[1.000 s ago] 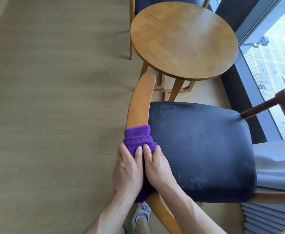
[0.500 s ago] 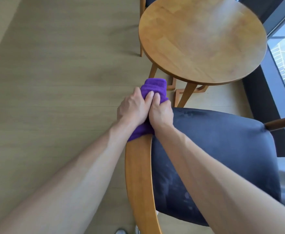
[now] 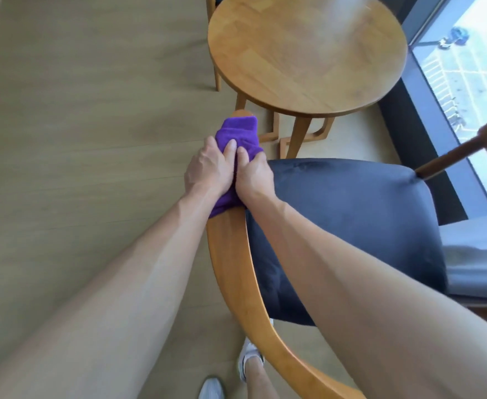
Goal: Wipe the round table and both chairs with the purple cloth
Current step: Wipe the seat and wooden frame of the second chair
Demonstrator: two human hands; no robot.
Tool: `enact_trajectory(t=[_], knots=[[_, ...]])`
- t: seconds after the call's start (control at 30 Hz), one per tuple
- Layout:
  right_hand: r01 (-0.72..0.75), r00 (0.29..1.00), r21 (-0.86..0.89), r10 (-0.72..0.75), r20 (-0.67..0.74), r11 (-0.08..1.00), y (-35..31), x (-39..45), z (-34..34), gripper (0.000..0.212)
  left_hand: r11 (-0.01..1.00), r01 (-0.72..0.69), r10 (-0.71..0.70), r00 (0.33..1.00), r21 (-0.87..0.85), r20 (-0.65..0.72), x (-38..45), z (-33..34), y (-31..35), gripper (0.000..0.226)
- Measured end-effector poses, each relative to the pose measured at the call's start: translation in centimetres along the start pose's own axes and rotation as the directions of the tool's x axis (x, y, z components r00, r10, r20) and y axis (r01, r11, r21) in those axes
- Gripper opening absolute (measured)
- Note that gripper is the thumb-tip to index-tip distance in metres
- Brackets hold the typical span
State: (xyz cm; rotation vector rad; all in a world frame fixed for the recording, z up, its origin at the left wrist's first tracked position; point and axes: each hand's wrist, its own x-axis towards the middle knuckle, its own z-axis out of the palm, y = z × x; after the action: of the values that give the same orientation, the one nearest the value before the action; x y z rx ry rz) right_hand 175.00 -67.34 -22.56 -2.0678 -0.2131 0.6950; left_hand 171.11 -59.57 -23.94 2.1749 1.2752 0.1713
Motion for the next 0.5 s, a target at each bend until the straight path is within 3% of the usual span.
enact_trajectory(t=[0.2, 0.3, 0.5], knots=[[0.047, 0.994, -0.092, -0.038, 0.105, 0.995, 4.2, -8.2, -1.2, 0.044, 0.982, 0.109, -0.118, 0.992, -0.153, -0.048, -10.9, 0.3, -3.1, 0.047], [0.053, 0.982, -0.218, -0.011, 0.19, 0.974, 6.3, -12.5, -3.0, 0.046, 0.955, 0.202, -0.219, 0.974, -0.218, -0.054, -16.5, 1.1, -3.6, 0.044], [0.219, 0.908, -0.562, 0.045, 0.417, 0.798, 10.0, -18.8, -8.8, 0.046, 0.818, 0.399, -0.414, 0.908, -0.415, 0.057, -27.1, 3.0, -2.7, 0.048]])
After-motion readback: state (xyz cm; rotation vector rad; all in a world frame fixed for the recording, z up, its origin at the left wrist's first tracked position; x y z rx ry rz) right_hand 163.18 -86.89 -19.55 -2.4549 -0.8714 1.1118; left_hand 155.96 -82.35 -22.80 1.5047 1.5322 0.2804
